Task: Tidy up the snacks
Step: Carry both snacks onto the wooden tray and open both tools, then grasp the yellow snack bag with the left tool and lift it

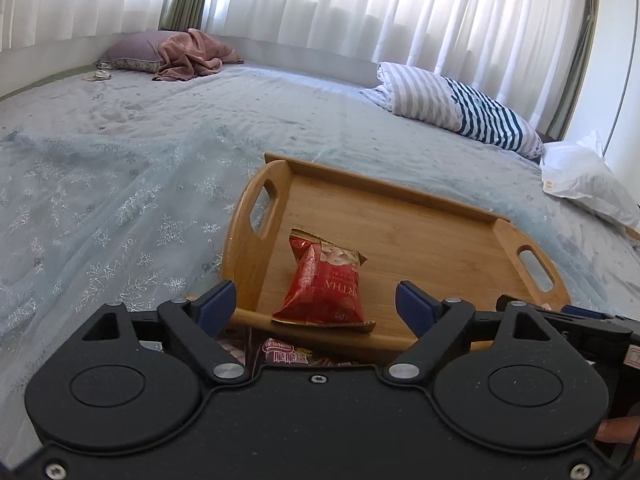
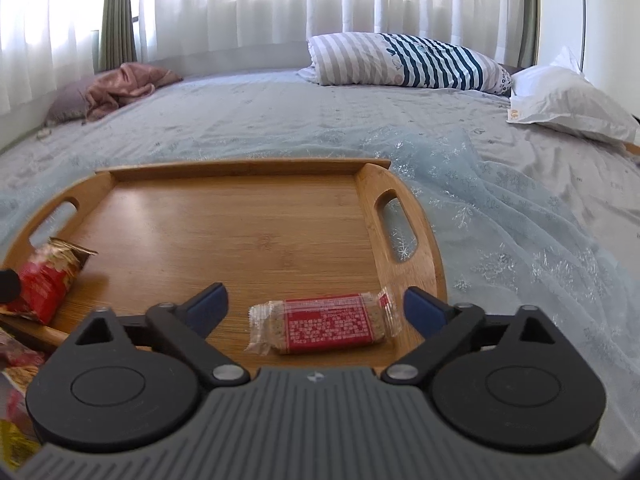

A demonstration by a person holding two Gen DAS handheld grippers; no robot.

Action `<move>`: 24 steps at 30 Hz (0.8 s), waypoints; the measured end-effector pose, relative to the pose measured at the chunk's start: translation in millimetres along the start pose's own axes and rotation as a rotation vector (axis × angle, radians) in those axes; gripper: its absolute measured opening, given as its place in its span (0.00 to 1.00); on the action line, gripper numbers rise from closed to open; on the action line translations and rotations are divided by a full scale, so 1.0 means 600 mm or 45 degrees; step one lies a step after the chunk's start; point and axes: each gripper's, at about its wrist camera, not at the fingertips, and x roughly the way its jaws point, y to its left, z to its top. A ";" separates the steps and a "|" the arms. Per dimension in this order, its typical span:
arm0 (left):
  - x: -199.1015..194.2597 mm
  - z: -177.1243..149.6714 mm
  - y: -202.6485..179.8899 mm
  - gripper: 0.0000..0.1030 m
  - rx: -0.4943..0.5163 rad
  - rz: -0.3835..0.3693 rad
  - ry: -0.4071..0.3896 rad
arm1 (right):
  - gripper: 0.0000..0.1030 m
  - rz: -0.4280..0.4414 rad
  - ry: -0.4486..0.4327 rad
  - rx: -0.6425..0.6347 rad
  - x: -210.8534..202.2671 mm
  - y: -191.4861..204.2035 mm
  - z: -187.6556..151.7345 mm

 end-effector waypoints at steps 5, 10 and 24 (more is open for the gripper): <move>0.003 0.001 -0.004 0.96 -0.006 0.004 0.039 | 1.00 -0.003 -0.011 0.005 -0.016 -0.005 0.000; -0.004 -0.002 -0.008 1.00 -0.004 0.032 0.040 | 1.00 0.003 -0.011 0.031 -0.035 -0.015 -0.002; -0.053 -0.016 -0.025 1.00 0.093 0.067 0.004 | 1.00 0.020 0.004 0.010 -0.085 -0.012 -0.032</move>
